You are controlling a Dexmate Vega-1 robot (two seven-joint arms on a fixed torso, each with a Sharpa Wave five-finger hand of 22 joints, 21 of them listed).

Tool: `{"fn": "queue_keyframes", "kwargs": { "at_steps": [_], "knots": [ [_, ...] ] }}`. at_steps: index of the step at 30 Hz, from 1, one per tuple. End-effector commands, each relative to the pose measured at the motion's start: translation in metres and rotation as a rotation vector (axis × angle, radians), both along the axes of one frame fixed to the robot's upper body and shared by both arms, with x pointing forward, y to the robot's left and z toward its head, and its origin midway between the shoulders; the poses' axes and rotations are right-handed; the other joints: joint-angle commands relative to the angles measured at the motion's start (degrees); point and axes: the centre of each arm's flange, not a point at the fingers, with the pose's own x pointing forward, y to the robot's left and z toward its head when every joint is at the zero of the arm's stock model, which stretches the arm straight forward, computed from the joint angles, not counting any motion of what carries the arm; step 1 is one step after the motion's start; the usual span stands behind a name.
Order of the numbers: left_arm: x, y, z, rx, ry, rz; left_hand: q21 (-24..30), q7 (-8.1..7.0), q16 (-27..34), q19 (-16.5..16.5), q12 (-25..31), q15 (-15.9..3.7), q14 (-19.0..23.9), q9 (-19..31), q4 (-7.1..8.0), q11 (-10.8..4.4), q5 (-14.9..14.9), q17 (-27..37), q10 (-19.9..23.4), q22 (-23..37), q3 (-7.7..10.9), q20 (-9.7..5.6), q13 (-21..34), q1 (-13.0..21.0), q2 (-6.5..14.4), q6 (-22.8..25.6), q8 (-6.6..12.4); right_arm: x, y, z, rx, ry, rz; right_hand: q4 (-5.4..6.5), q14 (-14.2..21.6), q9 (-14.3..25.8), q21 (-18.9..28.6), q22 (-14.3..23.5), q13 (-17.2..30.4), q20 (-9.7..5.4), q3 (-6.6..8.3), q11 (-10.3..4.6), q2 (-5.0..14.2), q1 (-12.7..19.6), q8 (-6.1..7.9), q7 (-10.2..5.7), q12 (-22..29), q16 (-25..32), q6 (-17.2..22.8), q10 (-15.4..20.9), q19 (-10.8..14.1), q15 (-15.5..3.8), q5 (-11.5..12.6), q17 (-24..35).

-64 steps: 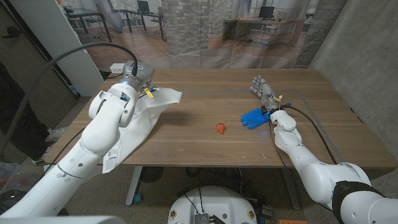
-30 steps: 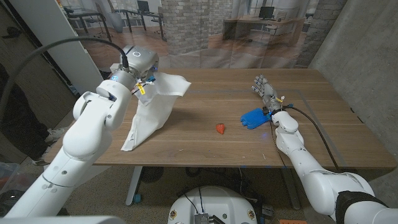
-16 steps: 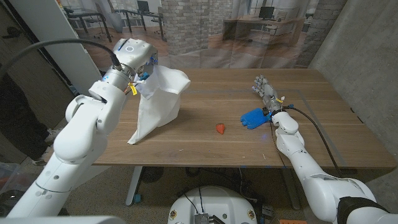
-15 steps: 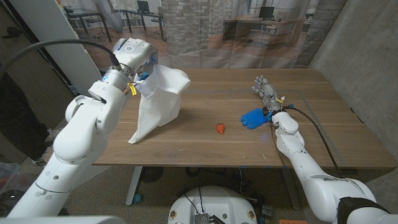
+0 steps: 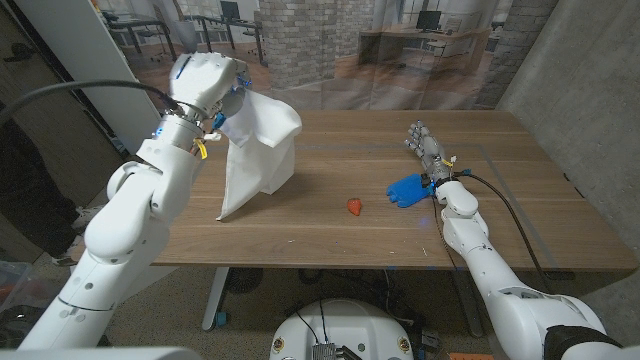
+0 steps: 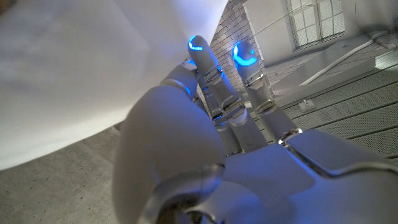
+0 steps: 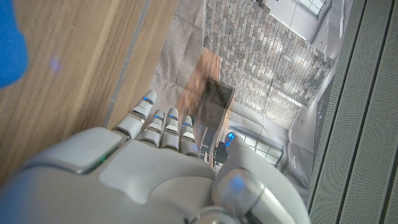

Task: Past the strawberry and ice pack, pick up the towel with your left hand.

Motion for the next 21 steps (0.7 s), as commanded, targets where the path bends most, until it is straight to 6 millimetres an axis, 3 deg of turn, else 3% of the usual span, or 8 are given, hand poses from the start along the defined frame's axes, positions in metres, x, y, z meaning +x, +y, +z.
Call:
{"fn": "queue_keyframes", "kwargs": {
  "at_steps": [1, 21],
  "knots": [
    [-0.005, 0.005, 0.006, -0.007, -0.161, -0.154, 0.44, 0.18, -0.05, 0.33, -0.3, 0.15, 0.49, -0.04, 0.16, -4.66, 0.39, 0.26, 5.62, 0.0, 0.59, -4.58, 4.92, -0.71, -0.11, 0.39, 0.39, -0.01, 0.008, -0.003, 0.009, -0.009, -0.02, -0.27, 0.38, 0.31, -0.08, 0.18, 0.2, -0.05, 0.25, -0.19, -0.17, -0.3, -0.01, -0.22, 0.04, -0.01, -0.07, 0.23, 0.55, 0.03, 0.28, 0.23],
    [0.006, 0.02, 0.011, -0.024, -0.348, -0.308, 1.39, 0.09, -0.27, 0.58, -1.11, 0.16, 1.17, -0.49, 0.04, -4.59, 1.08, 0.57, 6.36, -0.4, 1.51, -4.85, 5.8, -1.16, -0.93, 0.81, 0.7, -0.03, 0.02, -0.02, 0.039, -0.002, -0.073, -0.32, 0.36, 0.31, -0.09, 0.18, 0.2, -0.08, 0.25, -0.23, -0.18, -0.3, 0.02, -0.2, 0.02, -0.01, -0.01, 0.17, 0.56, 0.04, 0.32, 0.23]
  ]
}}
